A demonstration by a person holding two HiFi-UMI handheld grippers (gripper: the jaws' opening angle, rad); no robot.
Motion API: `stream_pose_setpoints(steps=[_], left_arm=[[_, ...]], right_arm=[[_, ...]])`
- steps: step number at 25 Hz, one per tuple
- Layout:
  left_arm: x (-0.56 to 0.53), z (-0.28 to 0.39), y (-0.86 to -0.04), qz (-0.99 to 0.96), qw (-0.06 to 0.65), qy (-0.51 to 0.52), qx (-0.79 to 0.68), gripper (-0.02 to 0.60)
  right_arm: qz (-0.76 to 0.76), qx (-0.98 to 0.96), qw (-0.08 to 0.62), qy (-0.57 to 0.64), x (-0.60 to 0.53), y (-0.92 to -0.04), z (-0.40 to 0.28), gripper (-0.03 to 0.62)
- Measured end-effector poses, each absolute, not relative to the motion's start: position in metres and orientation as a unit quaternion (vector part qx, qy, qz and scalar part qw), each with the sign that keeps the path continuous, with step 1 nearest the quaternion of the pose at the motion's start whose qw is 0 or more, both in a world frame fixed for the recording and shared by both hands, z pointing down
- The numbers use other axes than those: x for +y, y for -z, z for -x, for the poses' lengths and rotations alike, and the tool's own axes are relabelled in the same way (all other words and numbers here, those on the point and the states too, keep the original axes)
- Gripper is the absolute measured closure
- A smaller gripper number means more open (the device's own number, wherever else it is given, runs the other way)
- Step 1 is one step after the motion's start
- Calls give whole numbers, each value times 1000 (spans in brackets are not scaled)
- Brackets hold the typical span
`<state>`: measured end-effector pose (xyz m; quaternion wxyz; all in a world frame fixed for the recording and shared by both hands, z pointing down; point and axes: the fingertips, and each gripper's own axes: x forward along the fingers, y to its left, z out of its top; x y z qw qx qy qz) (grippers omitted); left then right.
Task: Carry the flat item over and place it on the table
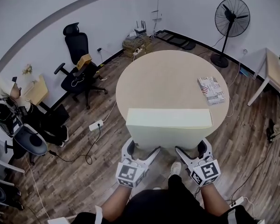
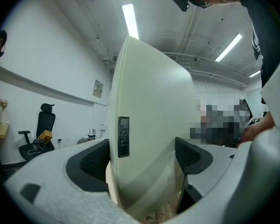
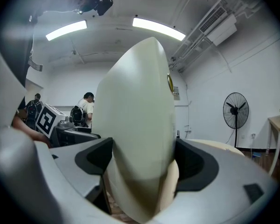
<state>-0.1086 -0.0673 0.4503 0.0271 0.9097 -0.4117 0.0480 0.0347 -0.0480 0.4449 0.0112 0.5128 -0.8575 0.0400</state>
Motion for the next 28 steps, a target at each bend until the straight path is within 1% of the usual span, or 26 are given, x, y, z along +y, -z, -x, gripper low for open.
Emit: stream_pose_setpoints(steps=[19,28], left_arm=[[-222,18,-471,-891,67,-73,-444,173],[-271,0,-500,-878,108,-81,-458,173]], right_arm=[[-478,-873,1,-96,-214,-470,-129,214],[-459,-877,22,-141,-270,-498,-147,212]])
